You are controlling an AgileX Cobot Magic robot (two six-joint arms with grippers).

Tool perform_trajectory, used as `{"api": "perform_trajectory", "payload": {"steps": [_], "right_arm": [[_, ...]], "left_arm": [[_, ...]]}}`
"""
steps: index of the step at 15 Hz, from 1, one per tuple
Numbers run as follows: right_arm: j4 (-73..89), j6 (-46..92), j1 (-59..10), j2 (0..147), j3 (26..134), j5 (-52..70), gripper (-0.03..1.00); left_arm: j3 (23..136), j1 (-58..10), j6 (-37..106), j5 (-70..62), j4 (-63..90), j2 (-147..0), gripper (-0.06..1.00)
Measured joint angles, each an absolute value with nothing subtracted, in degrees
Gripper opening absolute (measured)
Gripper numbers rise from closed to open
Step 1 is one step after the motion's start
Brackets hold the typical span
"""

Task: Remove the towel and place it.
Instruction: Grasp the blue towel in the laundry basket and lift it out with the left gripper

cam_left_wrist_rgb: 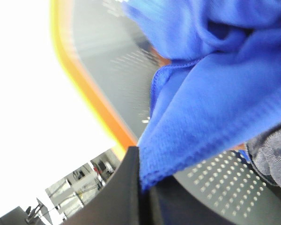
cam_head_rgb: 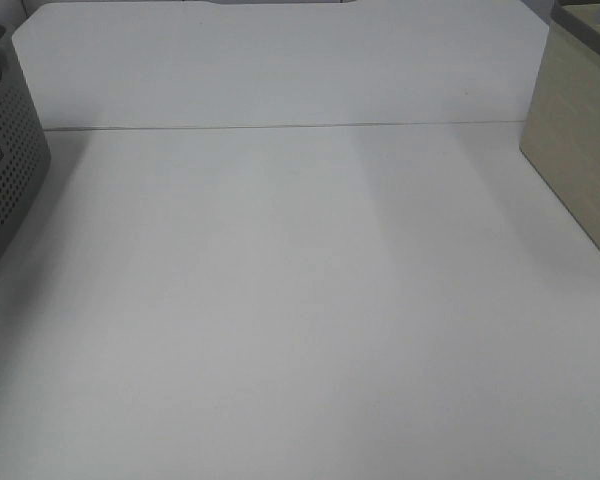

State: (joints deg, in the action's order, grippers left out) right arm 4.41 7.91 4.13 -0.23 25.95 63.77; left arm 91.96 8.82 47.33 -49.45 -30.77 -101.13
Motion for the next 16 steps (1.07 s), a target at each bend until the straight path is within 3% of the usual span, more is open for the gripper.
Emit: {"api": "perform_trajectory", "payload": {"steps": [6, 10, 12, 16], "right_arm": [[4.4, 7.9, 4.1, -0.2, 26.0, 63.8, 0.79], [4.4, 7.9, 4.1, -0.2, 26.0, 63.8, 0.79], [4.4, 7.9, 4.1, -0.2, 26.0, 63.8, 0.79], [4.5, 7.9, 4.1, -0.2, 26.0, 63.8, 0.79]], "left_arm": [[92.4, 8.3, 47.3, -49.2, -30.0, -89.8, 0.0], [92.6, 8.1, 47.3, -35.7, -28.1, -83.4, 0.0], [92.6, 3.6, 47.9, -26.5, -25.3, -82.8, 0.0], [92.6, -11.6, 55.4, -21.0, -25.1, -82.9, 0.0]]}}
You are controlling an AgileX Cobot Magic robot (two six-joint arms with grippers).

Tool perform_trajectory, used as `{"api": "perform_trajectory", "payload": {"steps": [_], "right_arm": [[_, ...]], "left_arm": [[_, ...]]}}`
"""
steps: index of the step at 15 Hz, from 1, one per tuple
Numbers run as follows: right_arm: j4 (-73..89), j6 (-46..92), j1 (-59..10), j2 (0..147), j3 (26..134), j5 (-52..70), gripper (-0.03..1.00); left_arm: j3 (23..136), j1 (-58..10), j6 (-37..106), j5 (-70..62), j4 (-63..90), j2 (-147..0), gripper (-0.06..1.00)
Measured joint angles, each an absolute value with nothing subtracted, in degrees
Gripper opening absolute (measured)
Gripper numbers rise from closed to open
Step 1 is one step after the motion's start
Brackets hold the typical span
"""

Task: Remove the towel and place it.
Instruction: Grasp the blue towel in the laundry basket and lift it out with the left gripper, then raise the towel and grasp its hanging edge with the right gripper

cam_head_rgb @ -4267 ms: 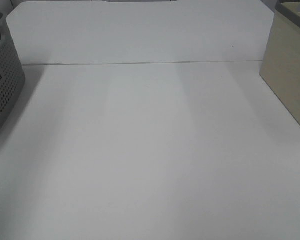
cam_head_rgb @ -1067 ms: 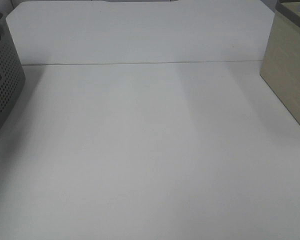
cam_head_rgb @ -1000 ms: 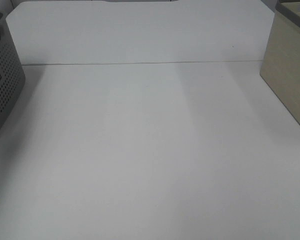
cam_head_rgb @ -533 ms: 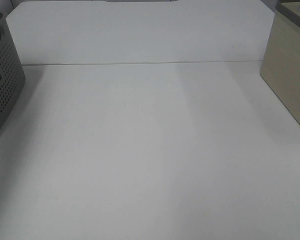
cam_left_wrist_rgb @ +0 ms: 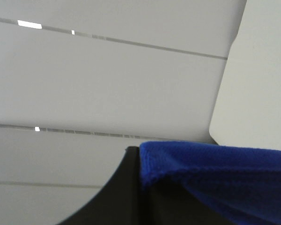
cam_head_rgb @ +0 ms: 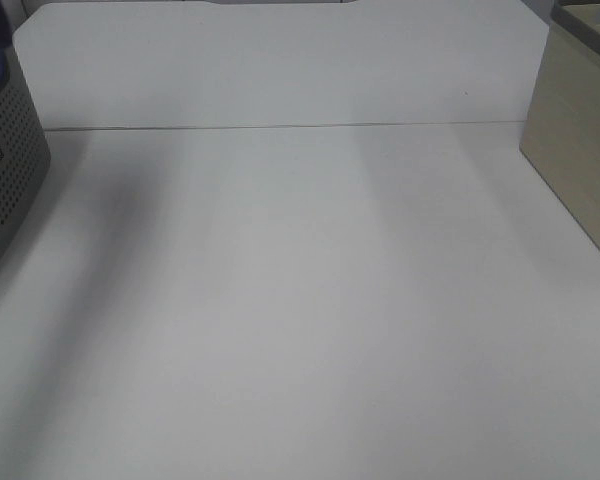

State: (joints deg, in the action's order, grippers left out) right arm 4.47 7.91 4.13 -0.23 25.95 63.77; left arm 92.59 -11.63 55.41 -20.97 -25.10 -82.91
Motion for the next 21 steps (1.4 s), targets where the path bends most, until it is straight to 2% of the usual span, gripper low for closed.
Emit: {"api": "perform_trajectory", "payload": {"steps": [6, 12, 16, 17, 21], "right_arm": [[4.5, 7.9, 4.1, -0.2, 26.0, 63.8, 0.79], [6.0, 8.1, 4.1, -0.2, 26.0, 63.7, 0.79], [20.7, 17.0, 4.1, 6.3, 27.0, 55.5, 0.71], [32.4, 25.0, 4.1, 14.2, 27.0, 49.7, 0.7], [50.3, 38.2, 4.1, 25.7, 27.0, 46.9, 0.69]], "left_arm": [[92.6, -20.5, 56.4, -22.2, -23.8, -82.9, 0.0], [92.6, -25.6, 57.5, -24.2, -23.9, -82.9, 0.0], [92.6, -28.2, 58.9, -23.8, -23.7, -82.9, 0.0], [92.6, -28.4, 59.0, -21.6, -23.4, -82.9, 0.0], [92.6, -33.1, 59.1, -21.3, -23.0, -82.9, 0.0]]}}
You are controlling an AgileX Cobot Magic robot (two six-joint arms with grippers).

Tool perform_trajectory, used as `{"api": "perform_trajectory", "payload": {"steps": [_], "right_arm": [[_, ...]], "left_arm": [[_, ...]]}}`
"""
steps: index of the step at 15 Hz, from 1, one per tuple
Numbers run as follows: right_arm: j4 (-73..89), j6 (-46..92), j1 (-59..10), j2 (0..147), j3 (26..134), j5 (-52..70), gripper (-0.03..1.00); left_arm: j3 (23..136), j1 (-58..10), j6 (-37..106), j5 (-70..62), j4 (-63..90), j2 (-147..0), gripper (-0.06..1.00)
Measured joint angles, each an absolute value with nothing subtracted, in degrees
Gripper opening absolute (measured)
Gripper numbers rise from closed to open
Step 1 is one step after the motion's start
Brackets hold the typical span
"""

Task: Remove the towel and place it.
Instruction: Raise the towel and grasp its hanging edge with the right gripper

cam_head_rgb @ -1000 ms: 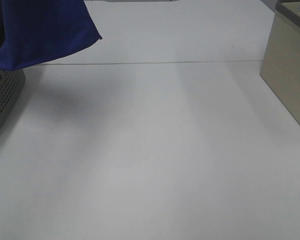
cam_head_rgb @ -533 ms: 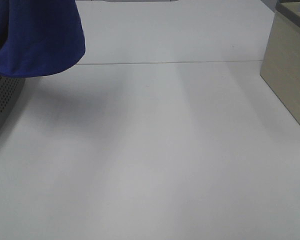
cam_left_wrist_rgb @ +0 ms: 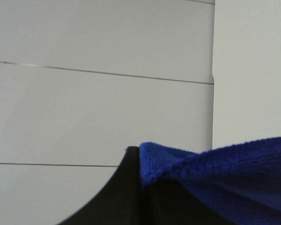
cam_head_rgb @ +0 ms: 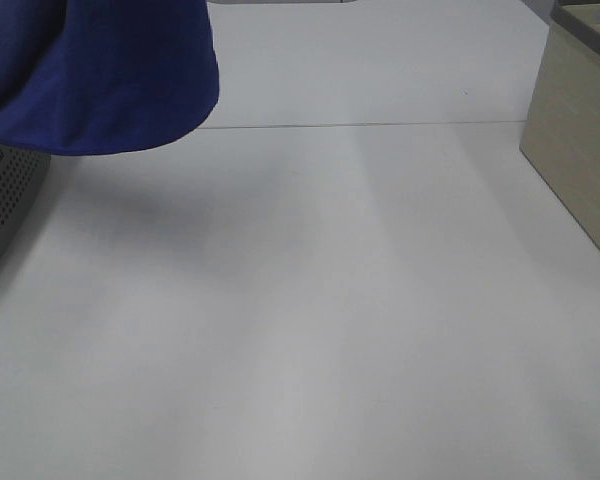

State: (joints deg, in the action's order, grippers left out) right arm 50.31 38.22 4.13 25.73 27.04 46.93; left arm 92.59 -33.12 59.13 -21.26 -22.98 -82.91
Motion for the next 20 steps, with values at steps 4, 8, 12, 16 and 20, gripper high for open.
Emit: {"api": "perform_trajectory", "payload": {"steps": [4, 8, 12, 16, 20], "right_arm": [[77.9, 73.3, 4.1, 44.2, 27.0, 46.5, 0.69], [98.4, 111.7, 4.1, 65.9, 28.8, 61.1, 0.68], [99.5, 114.5, 1.3, 80.5, 35.8, 66.6, 0.68], [99.5, 116.4, -9.4, 89.0, 44.7, 60.3, 0.68], [99.5, 119.2, -11.3, 93.4, 51.0, 55.7, 0.68]], "left_arm": [[92.6, -37.6, 59.4, -21.5, -22.7, -84.7, 0.0], [92.6, -41.9, 60.4, -21.5, -22.7, -86.3, 0.0], [92.6, -43.4, 60.4, -21.5, -22.7, -86.5, 0.0], [92.6, -43.6, 60.4, -21.5, -22.6, -87.1, 0.0], [92.6, -43.6, 60.4, -21.5, -22.6, -87.1, 0.0]]}}
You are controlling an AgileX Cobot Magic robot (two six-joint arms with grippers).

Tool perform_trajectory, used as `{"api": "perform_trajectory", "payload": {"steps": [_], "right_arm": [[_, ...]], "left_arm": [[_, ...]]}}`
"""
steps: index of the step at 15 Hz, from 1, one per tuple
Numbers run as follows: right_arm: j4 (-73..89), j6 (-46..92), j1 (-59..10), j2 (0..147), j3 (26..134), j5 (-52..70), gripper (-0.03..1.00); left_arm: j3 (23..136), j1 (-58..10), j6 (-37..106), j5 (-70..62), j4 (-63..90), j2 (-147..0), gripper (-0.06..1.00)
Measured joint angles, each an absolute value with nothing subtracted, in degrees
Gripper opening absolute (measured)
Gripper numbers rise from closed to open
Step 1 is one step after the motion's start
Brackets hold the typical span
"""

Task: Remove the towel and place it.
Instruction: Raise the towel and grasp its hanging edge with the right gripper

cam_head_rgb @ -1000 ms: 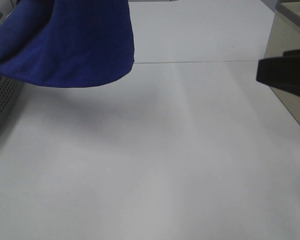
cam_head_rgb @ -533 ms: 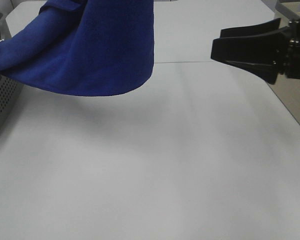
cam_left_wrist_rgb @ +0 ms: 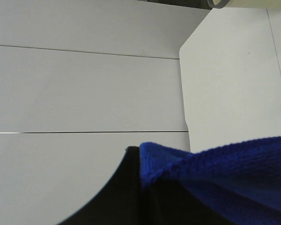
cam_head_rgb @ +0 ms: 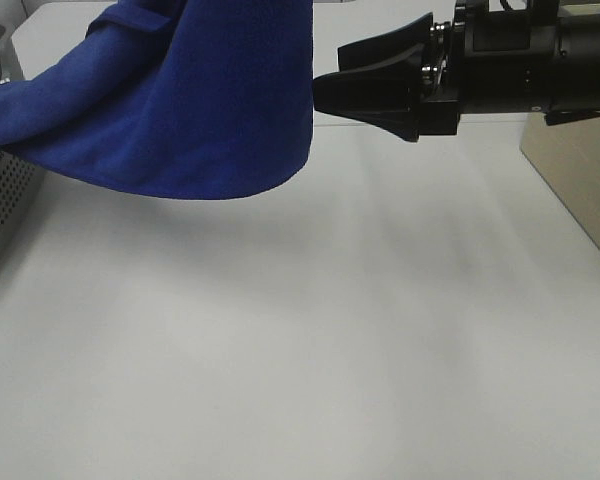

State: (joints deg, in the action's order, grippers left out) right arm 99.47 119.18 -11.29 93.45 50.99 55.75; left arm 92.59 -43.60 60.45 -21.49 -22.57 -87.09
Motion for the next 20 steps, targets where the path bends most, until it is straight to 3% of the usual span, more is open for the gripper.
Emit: {"api": "perform_trajectory", "payload": {"steps": [5, 10, 16, 20], "right_arm": [[99.7, 120.1, -11.8, 98.8, 58.0, 60.5, 0.68], [99.2, 119.1, -21.3, 99.7, 58.6, 56.5, 0.62], [78.1, 102.7, -22.0, 99.7, 58.6, 49.7, 0.48], [75.7, 98.1, -22.0, 99.7, 58.6, 49.8, 0.39]], "left_arm": [[92.6, -43.6, 60.4, -21.5, -22.3, -87.1, 0.0], [92.6, -43.6, 60.4, -21.5, -22.1, -87.6, 0.0], [92.6, -43.6, 60.4, -21.5, -21.7, -87.6, 0.0], [92.6, -43.6, 60.4, -21.5, -21.1, -87.6, 0.0]]}}
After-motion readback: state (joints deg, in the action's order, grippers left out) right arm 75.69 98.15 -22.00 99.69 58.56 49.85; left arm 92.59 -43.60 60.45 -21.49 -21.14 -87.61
